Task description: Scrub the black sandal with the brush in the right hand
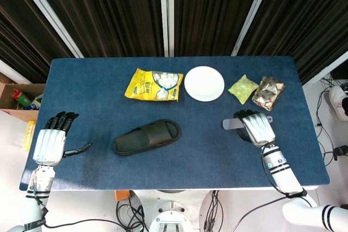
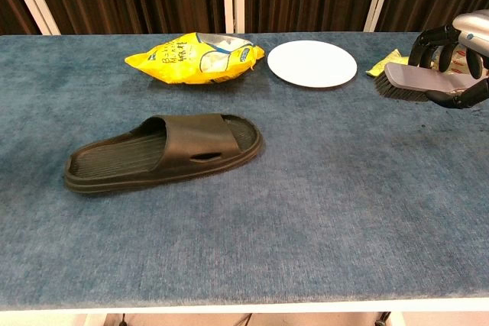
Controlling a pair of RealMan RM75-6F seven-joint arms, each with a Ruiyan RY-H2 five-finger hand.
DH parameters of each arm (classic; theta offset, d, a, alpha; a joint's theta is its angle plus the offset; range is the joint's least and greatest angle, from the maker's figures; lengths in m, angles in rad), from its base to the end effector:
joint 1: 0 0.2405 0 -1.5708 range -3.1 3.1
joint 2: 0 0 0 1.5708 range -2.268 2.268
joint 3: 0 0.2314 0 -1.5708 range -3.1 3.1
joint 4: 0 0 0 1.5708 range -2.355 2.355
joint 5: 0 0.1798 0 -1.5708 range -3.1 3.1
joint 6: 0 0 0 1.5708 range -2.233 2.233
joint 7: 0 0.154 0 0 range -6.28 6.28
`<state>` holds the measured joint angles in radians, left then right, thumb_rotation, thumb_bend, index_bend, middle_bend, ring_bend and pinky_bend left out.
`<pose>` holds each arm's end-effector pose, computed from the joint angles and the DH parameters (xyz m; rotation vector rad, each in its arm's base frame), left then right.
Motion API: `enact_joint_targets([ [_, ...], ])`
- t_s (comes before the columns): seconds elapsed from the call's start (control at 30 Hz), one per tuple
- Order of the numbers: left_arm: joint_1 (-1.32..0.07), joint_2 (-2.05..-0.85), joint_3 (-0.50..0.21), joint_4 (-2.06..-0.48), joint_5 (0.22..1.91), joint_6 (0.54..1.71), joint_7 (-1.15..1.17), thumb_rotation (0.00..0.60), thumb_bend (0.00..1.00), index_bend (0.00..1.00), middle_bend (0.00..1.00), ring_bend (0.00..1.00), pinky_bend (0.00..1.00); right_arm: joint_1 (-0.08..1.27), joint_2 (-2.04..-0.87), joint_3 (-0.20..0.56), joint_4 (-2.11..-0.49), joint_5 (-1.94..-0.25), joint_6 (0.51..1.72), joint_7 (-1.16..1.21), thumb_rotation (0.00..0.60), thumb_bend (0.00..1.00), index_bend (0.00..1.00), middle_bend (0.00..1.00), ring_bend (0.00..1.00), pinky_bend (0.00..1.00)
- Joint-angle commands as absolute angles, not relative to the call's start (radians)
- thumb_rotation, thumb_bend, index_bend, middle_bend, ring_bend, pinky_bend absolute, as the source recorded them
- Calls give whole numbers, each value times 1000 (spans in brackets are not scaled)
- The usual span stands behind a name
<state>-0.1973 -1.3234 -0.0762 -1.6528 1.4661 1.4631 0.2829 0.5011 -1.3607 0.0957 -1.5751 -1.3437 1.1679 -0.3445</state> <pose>-0.2316 0.2164 0.1179 -1.4511 -0.8266 -0.9462 -0.1893 -0.2865 0.0741 1.7649 -0.7642 0.8750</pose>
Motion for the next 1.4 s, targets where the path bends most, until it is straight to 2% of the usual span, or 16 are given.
enact_joint_targets([
  [0.03,-199,-1322,-72,-1654,1458,1448,279,70,48,189,193,131,247,503,-1363,98,-1575,-1344,1166,-344,600,477,922,734,633,629],
  [0.27,-201,-1329,-62,-1647,1473,1441,255,86,48,189,193,132,247,504,-1358,100,-1585,-1348,1160,-343,600,477,922,734,634,629],
  [0.47,-241,-1345,-39,-1618,1510,1370,217,182,58,190,198,132,248,503,-1354,110,-1593,-1339,1159,-334,600,477,922,734,634,629],
  [0.87,-380,-1445,-11,-1541,1593,1183,240,190,67,208,235,165,259,542,-1341,154,-1630,-1283,1103,-339,600,477,933,737,634,629],
  [1.13,-427,-1499,1,-1498,1577,1104,224,192,66,214,257,204,263,619,-1341,209,-1695,-1224,1030,-377,600,477,936,742,639,633],
  [1.27,-443,-1517,7,-1461,1560,1067,178,234,67,217,270,214,277,667,-1348,236,-1711,-1172,972,-377,600,477,942,747,644,637],
  [1.4,-448,-1532,12,-1430,1557,1068,129,248,67,217,277,220,301,717,-1378,244,-1713,-1143,942,-422,600,477,943,748,644,638],
])
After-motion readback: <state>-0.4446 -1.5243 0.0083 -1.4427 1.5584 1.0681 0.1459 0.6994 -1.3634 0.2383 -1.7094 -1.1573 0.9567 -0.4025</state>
